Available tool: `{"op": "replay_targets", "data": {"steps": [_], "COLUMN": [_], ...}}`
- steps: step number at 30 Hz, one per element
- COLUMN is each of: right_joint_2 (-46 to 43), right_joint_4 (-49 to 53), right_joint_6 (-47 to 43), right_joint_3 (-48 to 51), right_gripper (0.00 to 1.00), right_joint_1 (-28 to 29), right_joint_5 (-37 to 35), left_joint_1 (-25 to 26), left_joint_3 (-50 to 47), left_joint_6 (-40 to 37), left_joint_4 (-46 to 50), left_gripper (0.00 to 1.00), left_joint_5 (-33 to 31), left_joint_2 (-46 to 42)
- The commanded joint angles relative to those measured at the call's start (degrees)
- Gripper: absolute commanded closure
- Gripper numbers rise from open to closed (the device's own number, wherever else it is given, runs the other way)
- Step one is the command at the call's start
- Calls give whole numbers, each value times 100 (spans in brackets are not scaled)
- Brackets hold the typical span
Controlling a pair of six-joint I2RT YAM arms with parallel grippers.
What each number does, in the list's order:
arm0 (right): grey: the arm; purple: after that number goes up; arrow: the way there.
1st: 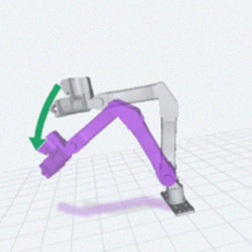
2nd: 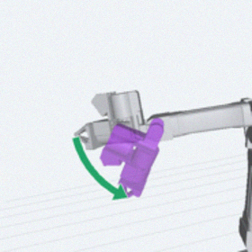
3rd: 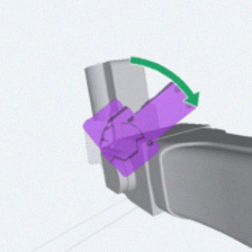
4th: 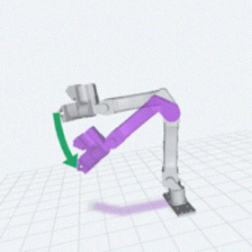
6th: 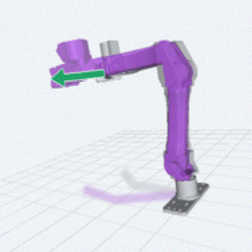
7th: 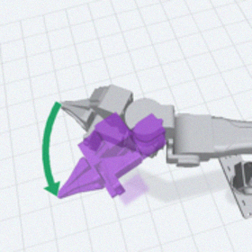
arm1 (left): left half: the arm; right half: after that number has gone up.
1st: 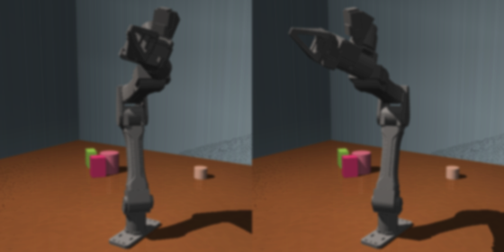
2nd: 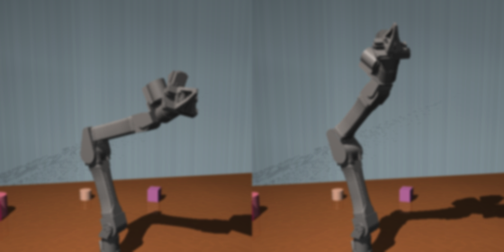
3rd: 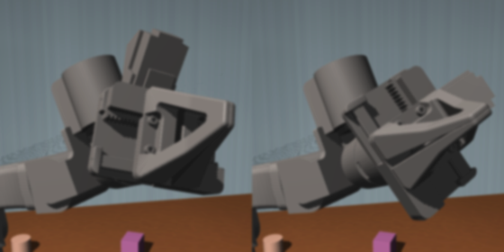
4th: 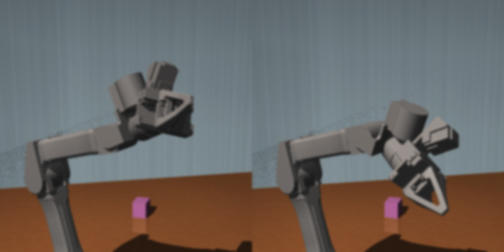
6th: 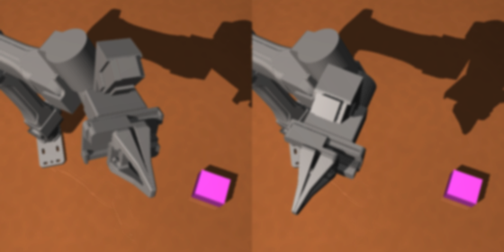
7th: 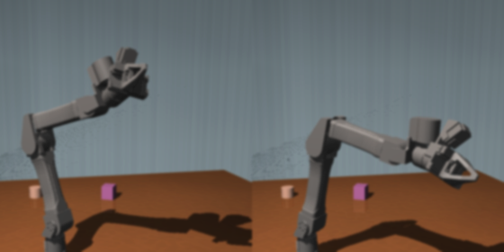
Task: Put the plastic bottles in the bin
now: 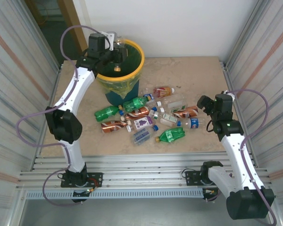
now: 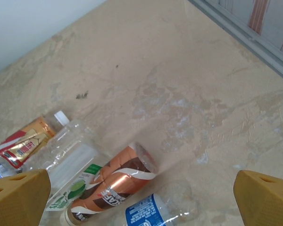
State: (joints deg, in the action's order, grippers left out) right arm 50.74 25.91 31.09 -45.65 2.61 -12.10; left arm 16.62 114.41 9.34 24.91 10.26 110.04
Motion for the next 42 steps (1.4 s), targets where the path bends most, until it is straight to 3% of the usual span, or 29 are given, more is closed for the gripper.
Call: {"op": "replay_targets", "data": {"steps": [1, 28, 38, 42], "right_joint_2": [74, 395, 480, 517], "right_joint_4": [220, 393, 283, 277], "right_joint_6": [143, 25, 22, 13], "right_joint_3": [-197, -265, -190, -199], "right_gripper": [2, 2, 2, 2], "right_joint_1": [35, 38, 34, 38], "right_joint_5": [-86, -124, -206, -144], "left_joint_1": [25, -79, -90, -93], "left_joint_3": [266, 1109, 1363, 1369], "left_joint_6": [-213, -788, -778, -706], "left_joint_4": [246, 1794, 2020, 2029], "left_gripper": [68, 66, 53, 40], "left_joint_5": [86, -271, -398, -402], "left_joint_2": [49, 1482, 1782, 1836]}}
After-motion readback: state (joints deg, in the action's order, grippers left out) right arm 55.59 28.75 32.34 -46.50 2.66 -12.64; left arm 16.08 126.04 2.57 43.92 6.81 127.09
